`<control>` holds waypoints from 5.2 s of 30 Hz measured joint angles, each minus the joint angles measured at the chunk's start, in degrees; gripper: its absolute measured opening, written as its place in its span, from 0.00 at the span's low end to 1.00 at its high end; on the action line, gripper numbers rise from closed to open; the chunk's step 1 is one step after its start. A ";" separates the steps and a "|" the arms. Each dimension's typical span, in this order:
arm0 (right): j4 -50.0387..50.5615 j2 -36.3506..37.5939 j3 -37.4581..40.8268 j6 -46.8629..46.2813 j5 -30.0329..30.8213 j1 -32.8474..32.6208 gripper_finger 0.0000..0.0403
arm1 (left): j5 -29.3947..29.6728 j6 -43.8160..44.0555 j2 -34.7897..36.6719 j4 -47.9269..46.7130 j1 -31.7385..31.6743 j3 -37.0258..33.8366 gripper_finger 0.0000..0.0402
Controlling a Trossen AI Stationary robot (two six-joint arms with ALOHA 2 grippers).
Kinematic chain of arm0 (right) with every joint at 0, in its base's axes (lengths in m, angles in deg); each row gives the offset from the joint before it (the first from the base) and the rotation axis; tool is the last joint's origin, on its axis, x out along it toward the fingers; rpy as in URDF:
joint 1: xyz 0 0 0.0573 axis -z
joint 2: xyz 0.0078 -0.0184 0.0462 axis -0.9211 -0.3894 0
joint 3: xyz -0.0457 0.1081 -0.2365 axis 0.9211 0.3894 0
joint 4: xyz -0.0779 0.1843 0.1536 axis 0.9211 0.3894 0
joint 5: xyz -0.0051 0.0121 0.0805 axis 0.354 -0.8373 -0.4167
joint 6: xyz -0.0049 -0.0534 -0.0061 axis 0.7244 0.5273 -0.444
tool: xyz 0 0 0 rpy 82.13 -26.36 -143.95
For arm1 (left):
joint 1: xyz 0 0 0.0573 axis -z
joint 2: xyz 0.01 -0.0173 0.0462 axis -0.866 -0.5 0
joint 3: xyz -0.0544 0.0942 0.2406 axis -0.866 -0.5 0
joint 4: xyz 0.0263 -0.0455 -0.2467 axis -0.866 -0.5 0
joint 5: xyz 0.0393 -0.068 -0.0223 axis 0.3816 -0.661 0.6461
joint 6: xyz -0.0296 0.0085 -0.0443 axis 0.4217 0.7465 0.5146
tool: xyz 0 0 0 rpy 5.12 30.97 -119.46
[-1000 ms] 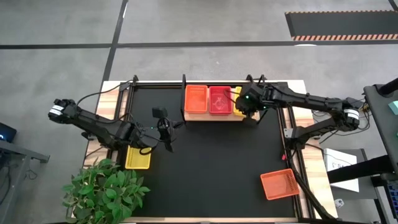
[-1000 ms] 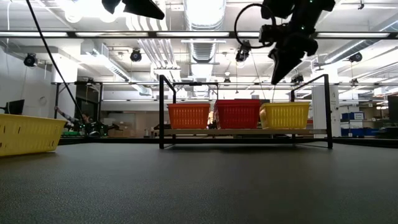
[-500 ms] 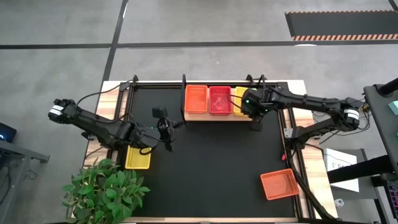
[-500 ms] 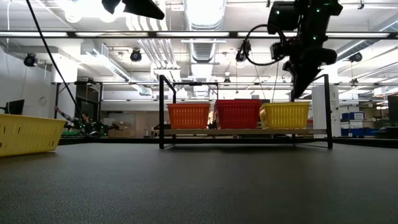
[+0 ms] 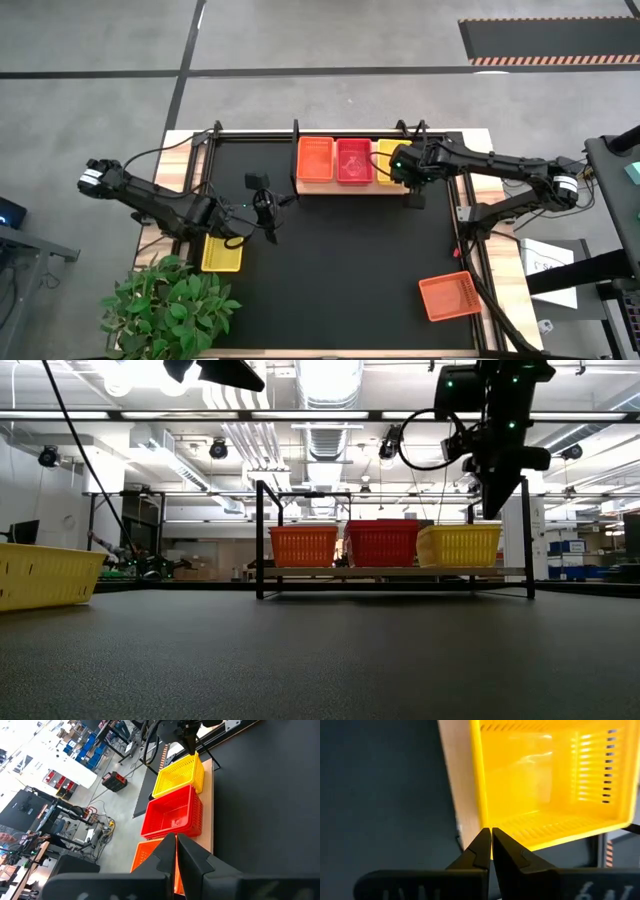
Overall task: Stack baskets on shelf by color
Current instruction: Stack the bottom yellow basket on top of the yellow basket on the shelf, then stack the yellow basket on top of the yellow basket on the shelf
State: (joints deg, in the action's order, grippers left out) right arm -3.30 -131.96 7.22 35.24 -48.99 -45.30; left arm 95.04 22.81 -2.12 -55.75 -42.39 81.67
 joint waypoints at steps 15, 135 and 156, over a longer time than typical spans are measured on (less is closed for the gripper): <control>-18.07 -0.04 0.30 -1.27 -4.70 -0.50 0.02 | -0.02 0.03 0.00 -0.02 0.00 0.00 0.00; -72.80 23.28 29.85 7.12 -7.26 -15.76 0.02 | -35.00 72.05 -10.18 -20.22 -0.35 4.76 0.00; -72.31 23.26 29.67 10.14 -7.28 -15.76 0.02 | -50.30 103.92 -10.08 -50.75 0.64 -0.55 0.04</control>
State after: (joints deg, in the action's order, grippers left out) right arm -75.60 -108.70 36.89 45.38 -56.27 -61.06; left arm 44.74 126.73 -12.19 -106.50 -41.75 81.12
